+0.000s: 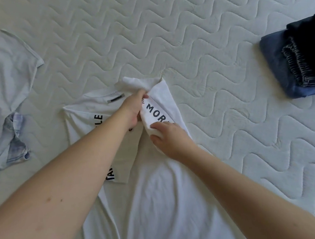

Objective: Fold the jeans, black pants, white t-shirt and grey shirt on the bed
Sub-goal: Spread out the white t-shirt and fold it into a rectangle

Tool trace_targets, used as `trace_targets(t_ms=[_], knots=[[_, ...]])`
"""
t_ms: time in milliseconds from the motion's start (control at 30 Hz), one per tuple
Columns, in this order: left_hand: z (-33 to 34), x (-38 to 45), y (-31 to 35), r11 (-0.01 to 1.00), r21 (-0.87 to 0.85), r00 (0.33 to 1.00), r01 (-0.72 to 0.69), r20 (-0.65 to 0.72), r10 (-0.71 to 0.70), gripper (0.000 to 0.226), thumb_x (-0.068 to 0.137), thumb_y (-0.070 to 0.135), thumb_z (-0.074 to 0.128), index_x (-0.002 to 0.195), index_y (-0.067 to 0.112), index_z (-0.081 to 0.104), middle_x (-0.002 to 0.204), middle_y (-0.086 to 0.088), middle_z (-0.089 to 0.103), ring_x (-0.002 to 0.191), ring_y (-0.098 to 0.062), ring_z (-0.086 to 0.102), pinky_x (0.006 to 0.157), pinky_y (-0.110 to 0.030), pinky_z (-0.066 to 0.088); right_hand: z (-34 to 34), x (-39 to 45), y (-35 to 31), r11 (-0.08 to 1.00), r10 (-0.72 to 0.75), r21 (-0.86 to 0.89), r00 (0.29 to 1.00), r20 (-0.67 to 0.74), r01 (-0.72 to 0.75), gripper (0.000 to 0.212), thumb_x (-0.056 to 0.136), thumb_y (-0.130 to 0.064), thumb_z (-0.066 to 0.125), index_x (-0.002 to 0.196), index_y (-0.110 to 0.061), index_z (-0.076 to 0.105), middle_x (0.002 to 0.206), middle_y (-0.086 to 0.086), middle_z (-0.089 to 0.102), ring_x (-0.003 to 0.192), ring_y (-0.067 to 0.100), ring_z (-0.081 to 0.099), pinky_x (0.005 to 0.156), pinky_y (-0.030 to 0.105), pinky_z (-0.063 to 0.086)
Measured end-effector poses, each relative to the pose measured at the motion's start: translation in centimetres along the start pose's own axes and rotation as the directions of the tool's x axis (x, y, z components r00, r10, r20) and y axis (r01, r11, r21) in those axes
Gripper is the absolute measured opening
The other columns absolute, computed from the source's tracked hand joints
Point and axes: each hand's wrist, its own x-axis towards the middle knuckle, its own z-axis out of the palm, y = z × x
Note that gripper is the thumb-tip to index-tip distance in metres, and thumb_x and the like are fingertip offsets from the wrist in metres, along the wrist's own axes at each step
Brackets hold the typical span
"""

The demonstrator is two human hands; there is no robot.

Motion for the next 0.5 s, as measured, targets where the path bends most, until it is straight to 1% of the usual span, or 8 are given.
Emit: trace_targets(t_ms=[33,100,200,233,300,367,433,500], knots=[[-0.1,0.4,-0.5,0.999,0.032,0.999,-0.033,0.023,0.032,0.019,0.087,0.034,0.065,0.100,0.022,0.058,0.095,-0.002,0.069,0.084,-0.020,0.065,0.075,-0.036,0.055,0.6,0.1,0.0,0.997,0.008,0.078,0.999,0.036,-0.011,0.035,0.093,-0.033,0.054,0.128,-0.031,0.056,0.118,-0.004,0.058,0.110,0.020,0.053,0.085,0.031,0.040],[-0.1,0.7,-1.4,0.989,0.112,0.994,-0.101,0.045,0.096,0.035,0.087,0.017,0.071,0.113,0.021,0.047,0.115,-0.003,0.060,0.100,-0.021,0.061,0.090,-0.041,0.053,1.6,0.1,0.3,0.984,0.008,0.178,0.994,0.105,-0.027,0.039,0.092,-0.035,0.058,0.131,-0.033,0.053,0.120,-0.008,0.057,0.101,0.010,0.054,0.080,0.024,0.039],[-0.2,1.2,-2.4,0.973,0.193,0.992,-0.123,0.054,0.115,0.058,0.085,0.000,0.067,0.134,0.017,0.041,0.124,-0.002,0.056,0.110,-0.023,0.059,0.097,-0.044,0.050,2.3,0.1,1.2,0.983,0.034,0.174,0.994,0.100,-0.051,0.042,0.091,-0.041,0.060,0.131,-0.033,0.051,0.124,-0.010,0.058,0.105,0.007,0.054,0.090,0.028,0.044],[-0.3,1.5,-2.4,0.967,0.222,0.992,-0.125,0.050,0.117,0.058,0.085,0.001,0.066,0.136,0.014,0.043,0.124,-0.003,0.059,0.111,-0.024,0.060,0.098,-0.045,0.050,2.3,0.2,1.6,0.990,0.049,0.133,0.998,0.048,-0.055,0.041,0.092,-0.042,0.059,0.130,-0.032,0.052,0.124,-0.009,0.057,0.110,0.010,0.054,0.094,0.032,0.044],[-0.3,1.9,-2.3,0.939,0.310,0.989,-0.148,0.046,0.140,0.048,0.086,0.016,0.069,0.132,0.012,0.053,0.118,-0.005,0.065,0.105,-0.024,0.064,0.096,-0.043,0.051,2.0,0.7,2.3,0.996,0.092,0.026,0.995,-0.028,-0.091,0.042,0.092,-0.042,0.057,0.131,-0.029,0.051,0.128,-0.006,0.056,0.117,0.016,0.052,0.099,0.038,0.042],[-0.1,2.2,-1.7,0.892,0.405,0.979,-0.204,0.065,0.194,0.046,0.086,0.036,0.070,0.126,0.015,0.059,0.113,-0.002,0.067,0.099,-0.017,0.064,0.089,-0.033,0.051,1.8,1.1,3.1,0.987,0.145,-0.065,0.989,-0.032,-0.147,0.043,0.093,-0.043,0.055,0.132,-0.027,0.050,0.129,-0.004,0.055,0.120,0.020,0.049,0.100,0.038,0.040],[0.5,2.8,-0.6,0.861,0.435,0.964,-0.264,0.095,0.248,0.048,0.088,0.038,0.068,0.128,0.014,0.058,0.121,-0.002,0.064,0.103,-0.013,0.060,0.087,-0.025,0.045,1.8,1.1,3.8,0.978,0.163,-0.130,0.986,-0.020,-0.164,0.043,0.093,-0.043,0.053,0.133,-0.027,0.050,0.129,-0.005,0.055,0.122,0.020,0.046,0.101,0.037,0.039],[1.4,3.4,0.7,0.855,0.432,0.958,-0.286,0.106,0.267,0.049,0.091,0.033,0.066,0.132,0.010,0.055,0.129,-0.005,0.061,0.111,-0.015,0.058,0.093,-0.024,0.042,2.0,1.0,4.1,0.978,0.144,-0.146,0.989,-0.024,-0.146,0.042,0.093,-0.042,0.054,0.133,-0.027,0.051,0.130,-0.005,0.054,0.123,0.020,0.045,0.100,0.036,0.038]])
